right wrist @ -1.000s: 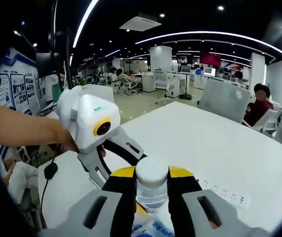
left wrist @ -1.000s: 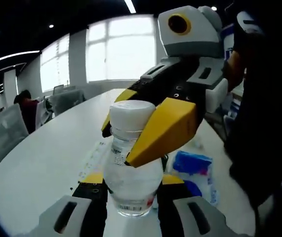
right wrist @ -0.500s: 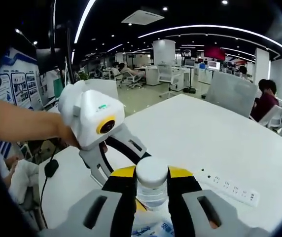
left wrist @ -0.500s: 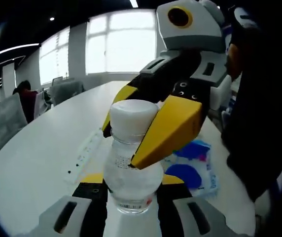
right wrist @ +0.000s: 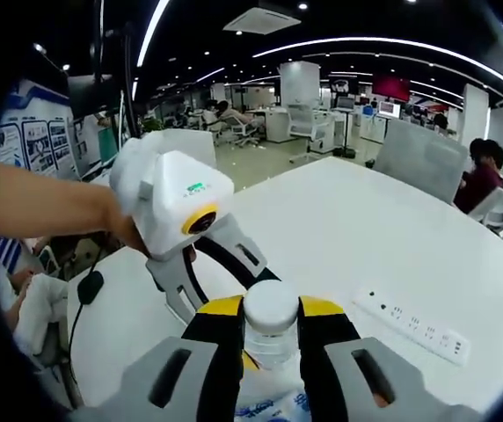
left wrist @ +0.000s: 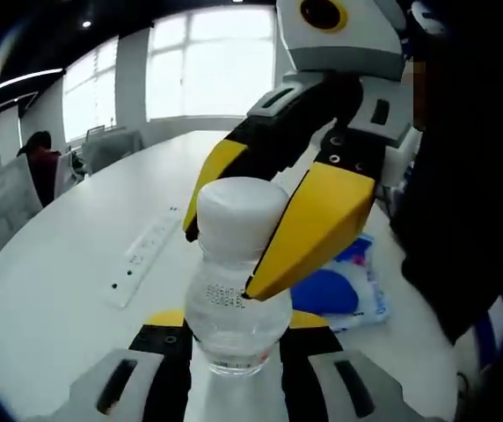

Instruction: Arrange the tabletop items into an orderly group along one side of the table until the central work area is clear of visible clutter.

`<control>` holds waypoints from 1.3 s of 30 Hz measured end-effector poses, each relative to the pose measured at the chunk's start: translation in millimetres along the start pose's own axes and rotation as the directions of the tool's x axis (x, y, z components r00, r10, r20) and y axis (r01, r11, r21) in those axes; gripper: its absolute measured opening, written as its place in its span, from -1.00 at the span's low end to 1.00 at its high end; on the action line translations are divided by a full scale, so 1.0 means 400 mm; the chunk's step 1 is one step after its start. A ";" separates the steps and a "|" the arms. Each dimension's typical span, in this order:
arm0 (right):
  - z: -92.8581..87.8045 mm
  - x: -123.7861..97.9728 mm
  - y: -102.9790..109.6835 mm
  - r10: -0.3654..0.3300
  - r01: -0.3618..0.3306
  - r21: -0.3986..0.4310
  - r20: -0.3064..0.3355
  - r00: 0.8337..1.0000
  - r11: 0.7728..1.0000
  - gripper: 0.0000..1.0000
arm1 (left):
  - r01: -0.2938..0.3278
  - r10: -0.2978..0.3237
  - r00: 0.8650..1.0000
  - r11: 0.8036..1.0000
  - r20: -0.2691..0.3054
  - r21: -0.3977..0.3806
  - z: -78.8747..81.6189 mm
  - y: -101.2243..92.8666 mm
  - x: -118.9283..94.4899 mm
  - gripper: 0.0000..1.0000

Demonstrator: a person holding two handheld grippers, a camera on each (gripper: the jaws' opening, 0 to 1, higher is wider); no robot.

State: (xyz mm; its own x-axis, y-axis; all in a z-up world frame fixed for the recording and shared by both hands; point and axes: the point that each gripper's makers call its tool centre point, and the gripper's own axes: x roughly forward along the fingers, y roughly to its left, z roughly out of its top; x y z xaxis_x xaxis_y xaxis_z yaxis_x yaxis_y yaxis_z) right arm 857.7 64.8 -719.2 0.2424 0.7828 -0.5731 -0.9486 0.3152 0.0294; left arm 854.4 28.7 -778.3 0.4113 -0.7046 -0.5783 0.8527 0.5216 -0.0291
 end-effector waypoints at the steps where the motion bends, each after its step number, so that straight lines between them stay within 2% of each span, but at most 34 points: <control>1: -0.003 0.003 0.003 0.002 -0.002 -0.003 -0.001 1.000 1.000 -0.66 | 0.002 -0.002 1.000 1.000 -0.004 0.001 -0.004 -0.001 -0.001 -0.28; 6: -0.015 0.014 0.019 0.017 -0.017 -0.011 -0.010 1.000 1.000 -0.66 | 0.014 -0.013 0.999 1.000 -0.036 0.011 -0.031 -0.006 -0.002 -0.28; 19: -0.004 0.023 0.028 0.045 -0.045 -0.027 -0.003 0.999 0.999 -0.64 | 0.030 -0.031 0.999 0.999 -0.024 -0.024 -0.036 -0.011 -0.011 -0.24; 23: -0.015 0.021 0.029 0.058 -0.059 -0.032 -0.013 0.998 0.998 -0.63 | 0.016 -0.016 0.999 1.000 -0.045 0.002 -0.035 -0.014 -0.012 -0.23; 27: -0.002 0.011 0.032 0.067 -0.066 -0.041 0.039 0.997 0.997 -0.40 | -0.003 0.003 0.999 1.000 -0.040 0.006 -0.025 -0.011 -0.024 -0.20; 30: 0.009 -0.010 0.032 0.077 -0.074 -0.047 0.064 0.995 0.996 -0.35 | -0.019 0.018 1.000 1.000 -0.021 -0.014 -0.011 -0.007 -0.037 -0.16; 35: 0.016 -0.045 0.026 0.098 -0.096 -0.033 0.099 0.990 0.995 -0.11 | -0.087 0.089 0.995 0.995 0.036 -0.055 0.036 0.009 -0.075 -0.09; 39: 0.017 -0.074 0.021 0.108 -0.105 -0.027 0.125 0.986 0.994 0.04 | -0.141 0.149 0.986 0.985 0.079 -0.099 0.068 0.019 -0.102 -0.07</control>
State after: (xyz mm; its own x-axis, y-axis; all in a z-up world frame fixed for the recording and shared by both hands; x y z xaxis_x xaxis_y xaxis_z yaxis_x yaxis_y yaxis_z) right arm 844.0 47.8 -696.5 0.1622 0.8734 -0.4593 -0.9740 0.2164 0.0675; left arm 852.7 48.4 -732.8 0.5581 -0.6550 -0.5095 0.7502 0.6607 -0.0276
